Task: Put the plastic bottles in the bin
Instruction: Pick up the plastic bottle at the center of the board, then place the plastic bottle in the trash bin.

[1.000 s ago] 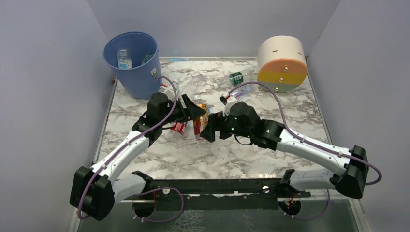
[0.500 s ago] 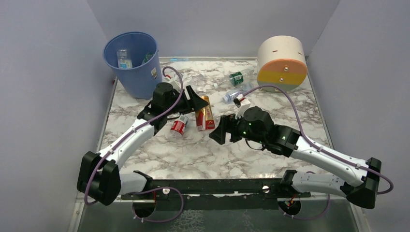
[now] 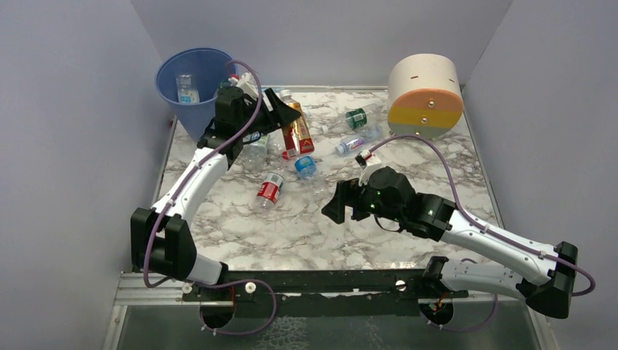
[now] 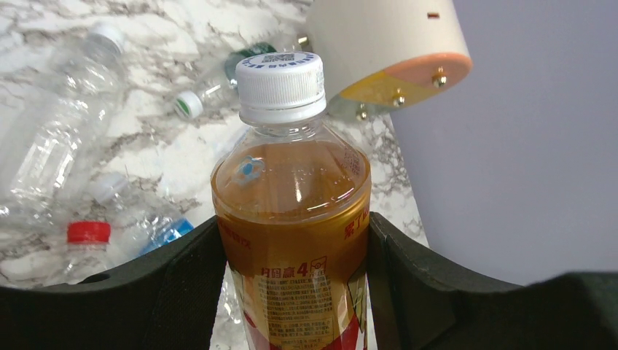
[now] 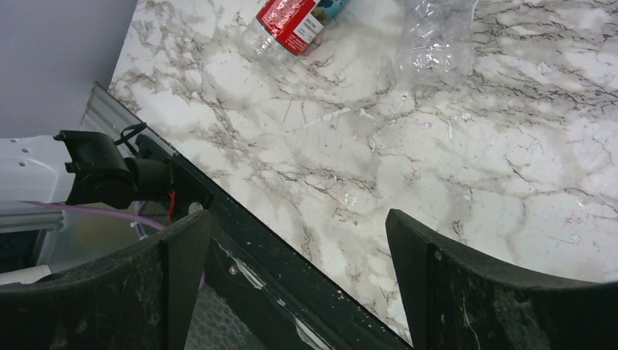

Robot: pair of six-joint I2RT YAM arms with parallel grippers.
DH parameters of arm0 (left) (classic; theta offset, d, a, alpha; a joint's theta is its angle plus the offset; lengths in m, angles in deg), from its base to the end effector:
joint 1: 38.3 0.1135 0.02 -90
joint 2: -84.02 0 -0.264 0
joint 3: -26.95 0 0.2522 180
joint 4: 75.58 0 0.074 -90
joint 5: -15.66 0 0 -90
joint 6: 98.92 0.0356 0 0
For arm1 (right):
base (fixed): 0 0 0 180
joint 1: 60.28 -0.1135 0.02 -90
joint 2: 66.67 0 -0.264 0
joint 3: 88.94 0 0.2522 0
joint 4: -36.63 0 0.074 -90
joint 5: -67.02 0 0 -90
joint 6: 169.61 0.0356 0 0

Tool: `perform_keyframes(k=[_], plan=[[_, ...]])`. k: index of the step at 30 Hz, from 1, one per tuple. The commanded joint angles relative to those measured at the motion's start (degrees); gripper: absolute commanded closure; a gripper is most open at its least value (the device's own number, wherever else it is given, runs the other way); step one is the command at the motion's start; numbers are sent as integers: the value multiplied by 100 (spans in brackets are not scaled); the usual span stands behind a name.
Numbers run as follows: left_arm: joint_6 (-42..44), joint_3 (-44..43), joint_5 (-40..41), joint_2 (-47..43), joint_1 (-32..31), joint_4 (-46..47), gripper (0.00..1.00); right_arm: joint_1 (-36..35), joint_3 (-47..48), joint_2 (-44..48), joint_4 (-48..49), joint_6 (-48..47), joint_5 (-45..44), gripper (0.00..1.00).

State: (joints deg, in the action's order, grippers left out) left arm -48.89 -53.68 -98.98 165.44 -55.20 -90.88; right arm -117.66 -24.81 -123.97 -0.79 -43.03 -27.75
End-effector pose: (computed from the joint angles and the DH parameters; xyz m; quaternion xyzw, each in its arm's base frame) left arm 0.3162 -0.1116 0.3416 -0.0304 0.7906 -0.4296 0.4353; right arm 0.1222 0.1854 0.3099 -0.1364 0.8573 0.3373 0.3642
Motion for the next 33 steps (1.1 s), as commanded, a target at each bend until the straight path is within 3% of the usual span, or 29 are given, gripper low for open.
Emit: perform_keyframes(k=[1,20,28,33], plan=[[91,-639,-387,217,399,-55,43,-35,-83,104,-49,84,-81,8],[-418,-3389,-949,1400,1834,6,46,-31,-372,2,205,221,145,9],[-606,-3634,-1053,1541,2854,243,47,-35,-489,29,281,250,278,9],[-656,-3722,-951,1690,3172,401,47,-36,-576,43,284,297,431,9]])
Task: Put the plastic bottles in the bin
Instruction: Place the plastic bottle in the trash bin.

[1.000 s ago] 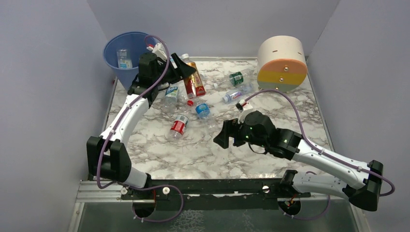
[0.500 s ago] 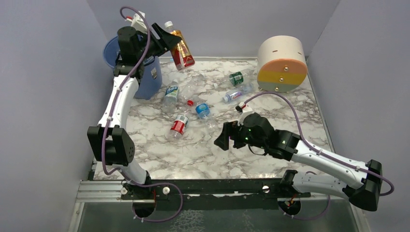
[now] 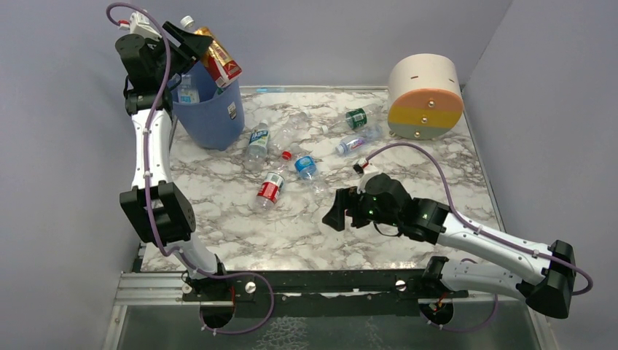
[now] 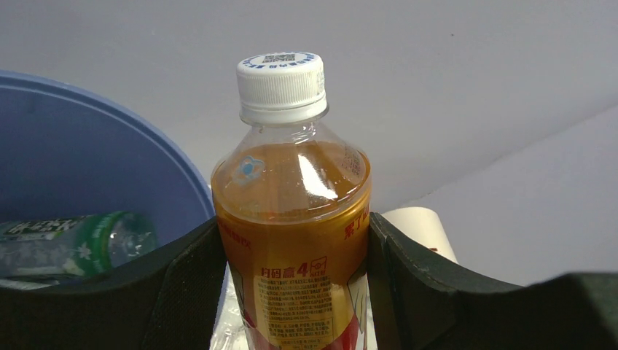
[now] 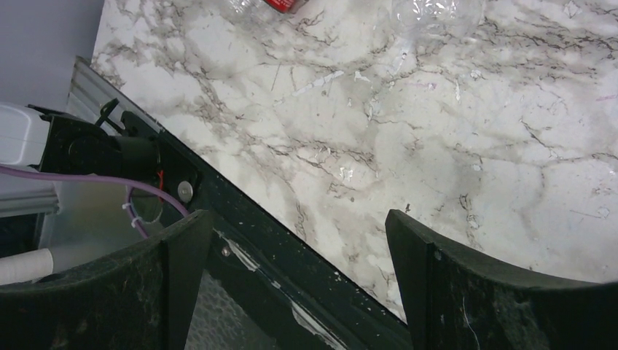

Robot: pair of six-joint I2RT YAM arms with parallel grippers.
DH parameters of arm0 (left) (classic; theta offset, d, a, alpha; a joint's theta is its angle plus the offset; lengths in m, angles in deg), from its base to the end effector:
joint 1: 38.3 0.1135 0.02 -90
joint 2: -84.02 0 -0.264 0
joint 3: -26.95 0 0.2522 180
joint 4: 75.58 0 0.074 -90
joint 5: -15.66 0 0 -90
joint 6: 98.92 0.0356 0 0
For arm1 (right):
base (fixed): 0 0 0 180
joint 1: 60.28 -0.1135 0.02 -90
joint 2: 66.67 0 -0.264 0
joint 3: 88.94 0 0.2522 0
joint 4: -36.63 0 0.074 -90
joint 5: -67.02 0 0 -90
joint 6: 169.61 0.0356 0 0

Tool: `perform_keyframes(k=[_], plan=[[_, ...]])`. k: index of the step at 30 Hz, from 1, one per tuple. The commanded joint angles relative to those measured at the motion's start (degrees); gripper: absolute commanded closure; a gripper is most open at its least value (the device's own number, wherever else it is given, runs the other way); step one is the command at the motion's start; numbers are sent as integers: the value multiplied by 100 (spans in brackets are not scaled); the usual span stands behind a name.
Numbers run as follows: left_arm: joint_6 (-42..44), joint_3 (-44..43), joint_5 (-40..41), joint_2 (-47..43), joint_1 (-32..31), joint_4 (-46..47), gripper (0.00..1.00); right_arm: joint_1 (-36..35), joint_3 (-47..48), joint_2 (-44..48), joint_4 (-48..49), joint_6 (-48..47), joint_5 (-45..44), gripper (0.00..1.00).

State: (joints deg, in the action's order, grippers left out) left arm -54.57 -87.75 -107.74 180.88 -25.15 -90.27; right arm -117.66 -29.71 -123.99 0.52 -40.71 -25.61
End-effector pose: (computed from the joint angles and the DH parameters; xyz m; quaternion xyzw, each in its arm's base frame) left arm 0.3893 0.0708 0.4586 -0.1414 0.6761 -0.3843 0.6126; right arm 0.1200 0.1845 0.2825 -0.1313 0.8738 0.3349 0.3273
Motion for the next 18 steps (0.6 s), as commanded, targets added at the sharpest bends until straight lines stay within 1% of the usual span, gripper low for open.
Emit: perform_keyframes(k=[1,11,18], plan=[[-85,-347,-66,220,213,339,47,-36,-99,54,152,78,239,9],[56,-241,142,413,518,335,46,-30,-148,213,49,140,263,9],[282,-184,286,512,661,23,46,-36,-100,233,-25,155,265,9]])
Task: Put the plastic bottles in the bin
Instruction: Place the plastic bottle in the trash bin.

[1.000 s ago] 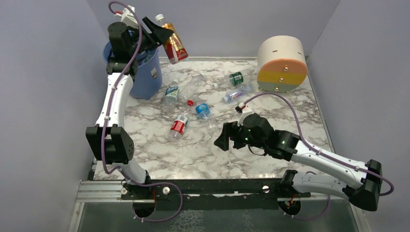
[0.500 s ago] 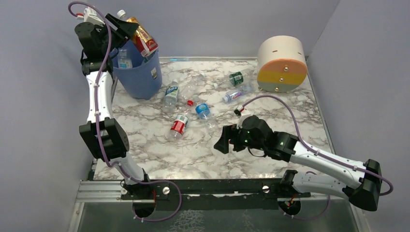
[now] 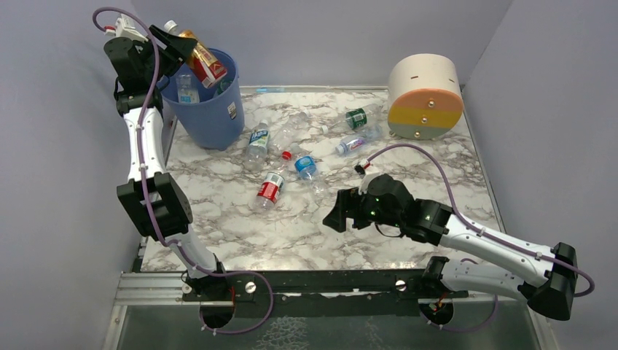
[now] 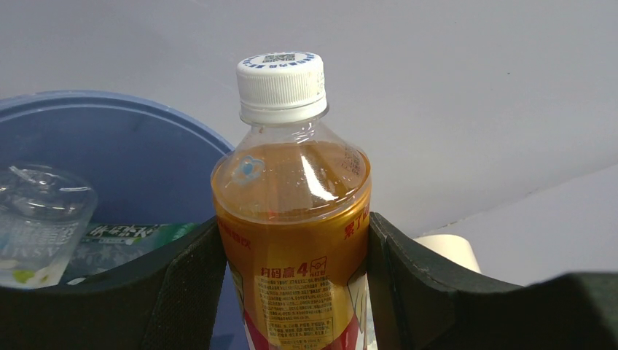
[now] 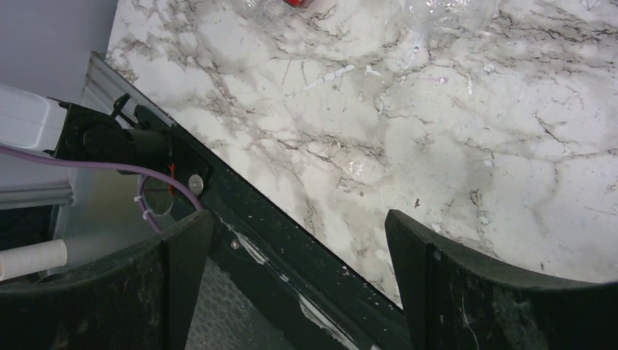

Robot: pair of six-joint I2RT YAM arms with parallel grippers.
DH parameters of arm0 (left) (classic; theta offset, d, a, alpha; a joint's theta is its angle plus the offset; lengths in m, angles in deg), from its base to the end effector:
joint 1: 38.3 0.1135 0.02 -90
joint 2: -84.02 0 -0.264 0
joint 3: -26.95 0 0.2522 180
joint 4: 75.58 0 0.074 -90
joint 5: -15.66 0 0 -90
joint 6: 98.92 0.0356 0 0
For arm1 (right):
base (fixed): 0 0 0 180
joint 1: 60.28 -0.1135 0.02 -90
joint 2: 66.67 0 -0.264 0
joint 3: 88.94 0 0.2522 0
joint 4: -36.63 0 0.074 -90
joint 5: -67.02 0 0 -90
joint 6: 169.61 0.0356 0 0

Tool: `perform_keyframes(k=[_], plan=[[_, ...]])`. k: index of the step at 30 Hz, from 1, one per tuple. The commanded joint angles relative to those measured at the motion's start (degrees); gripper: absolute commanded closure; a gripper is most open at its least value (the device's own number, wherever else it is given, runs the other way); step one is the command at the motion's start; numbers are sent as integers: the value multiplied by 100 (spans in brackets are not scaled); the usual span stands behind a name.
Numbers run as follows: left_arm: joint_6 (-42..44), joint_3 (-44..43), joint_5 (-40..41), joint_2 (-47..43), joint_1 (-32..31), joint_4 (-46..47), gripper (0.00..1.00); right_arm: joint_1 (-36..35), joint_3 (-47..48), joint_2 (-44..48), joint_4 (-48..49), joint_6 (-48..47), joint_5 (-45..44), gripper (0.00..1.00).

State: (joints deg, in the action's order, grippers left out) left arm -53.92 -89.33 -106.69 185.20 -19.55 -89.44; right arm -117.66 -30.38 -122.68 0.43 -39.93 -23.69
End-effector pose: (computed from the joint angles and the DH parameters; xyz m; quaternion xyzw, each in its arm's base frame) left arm 0.4026 0.1166 0.4404 -0.1856 0.6756 -0.3456 0.6243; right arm 0.1166 0.1813 0.2829 -0.1327 0.8714 0.3502 0.3168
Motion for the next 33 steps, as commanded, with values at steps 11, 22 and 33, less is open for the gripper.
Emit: perform_keyframes(k=[11,22,33], plan=[[352,-111,214,345,138,-326,19,-36,115,155,-155,180,121,10],[458,-91,144,-186,149,-793,1,-36,-184,525,-138,389,104,6],[246,1730,-686,-2479,131,-888,1,-32,146,-163,-195,45,379,1]])
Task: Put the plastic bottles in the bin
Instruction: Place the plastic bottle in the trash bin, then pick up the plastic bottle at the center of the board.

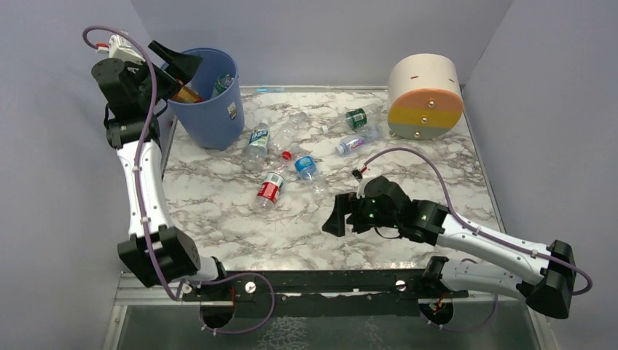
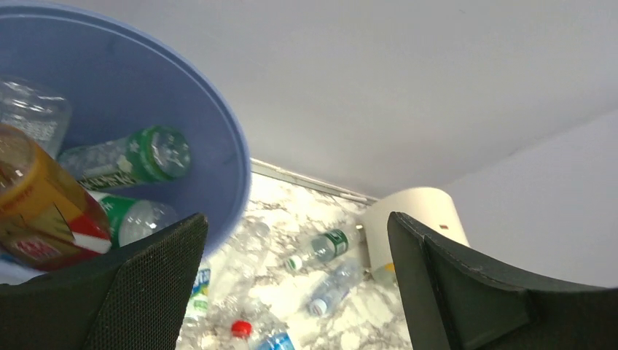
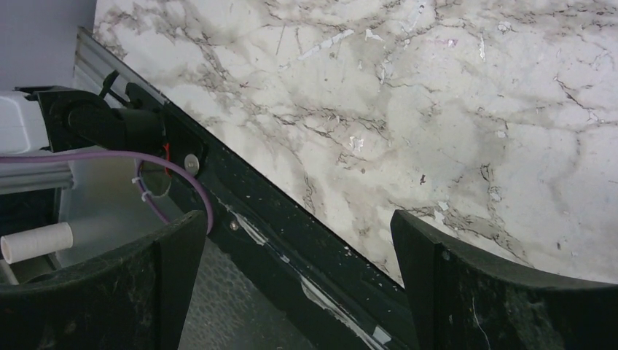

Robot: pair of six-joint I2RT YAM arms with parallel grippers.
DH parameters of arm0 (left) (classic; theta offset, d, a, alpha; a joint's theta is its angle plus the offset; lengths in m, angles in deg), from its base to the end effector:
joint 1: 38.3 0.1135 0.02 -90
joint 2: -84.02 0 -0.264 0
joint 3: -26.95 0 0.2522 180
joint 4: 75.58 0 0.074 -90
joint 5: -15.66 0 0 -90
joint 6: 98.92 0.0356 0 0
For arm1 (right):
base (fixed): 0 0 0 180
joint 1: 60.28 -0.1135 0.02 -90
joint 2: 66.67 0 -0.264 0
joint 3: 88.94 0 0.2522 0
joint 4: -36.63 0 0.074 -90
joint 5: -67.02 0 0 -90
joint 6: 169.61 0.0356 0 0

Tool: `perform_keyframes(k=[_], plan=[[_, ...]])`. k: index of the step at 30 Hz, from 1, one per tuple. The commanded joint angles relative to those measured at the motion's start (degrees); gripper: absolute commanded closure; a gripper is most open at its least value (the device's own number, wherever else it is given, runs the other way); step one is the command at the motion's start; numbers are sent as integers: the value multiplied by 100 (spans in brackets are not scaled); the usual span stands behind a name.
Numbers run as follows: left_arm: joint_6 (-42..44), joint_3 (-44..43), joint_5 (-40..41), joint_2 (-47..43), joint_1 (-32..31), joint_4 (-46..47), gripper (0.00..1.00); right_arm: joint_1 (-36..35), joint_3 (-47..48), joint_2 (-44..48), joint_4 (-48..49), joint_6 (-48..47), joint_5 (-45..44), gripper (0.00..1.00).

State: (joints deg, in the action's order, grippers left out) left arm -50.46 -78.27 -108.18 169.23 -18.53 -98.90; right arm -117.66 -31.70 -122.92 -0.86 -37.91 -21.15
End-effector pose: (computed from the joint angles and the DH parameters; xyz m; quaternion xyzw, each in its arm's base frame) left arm 0.3251 0.0958 0.4569 -0.1829 0.7004 -0.3318 0.6049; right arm 0.1142 0.1805 0.2722 -0.1289 0.8835 0.3517 0.2812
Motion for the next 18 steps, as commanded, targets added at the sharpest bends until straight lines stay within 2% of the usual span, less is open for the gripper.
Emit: perform_keyframes(k=[1,9,18], plan=[[-126,863,-621,-1106,15,48,1,-33,314,-187,-52,-147,99,0],[-144,2731,-831,-2533,-549,1,1,-35,1111,-801,-78,-673,-505,0],[133,3576,-229,-2947,-2082,-233,1,-1,1928,-2090,-343,-1453,-1535,0]])
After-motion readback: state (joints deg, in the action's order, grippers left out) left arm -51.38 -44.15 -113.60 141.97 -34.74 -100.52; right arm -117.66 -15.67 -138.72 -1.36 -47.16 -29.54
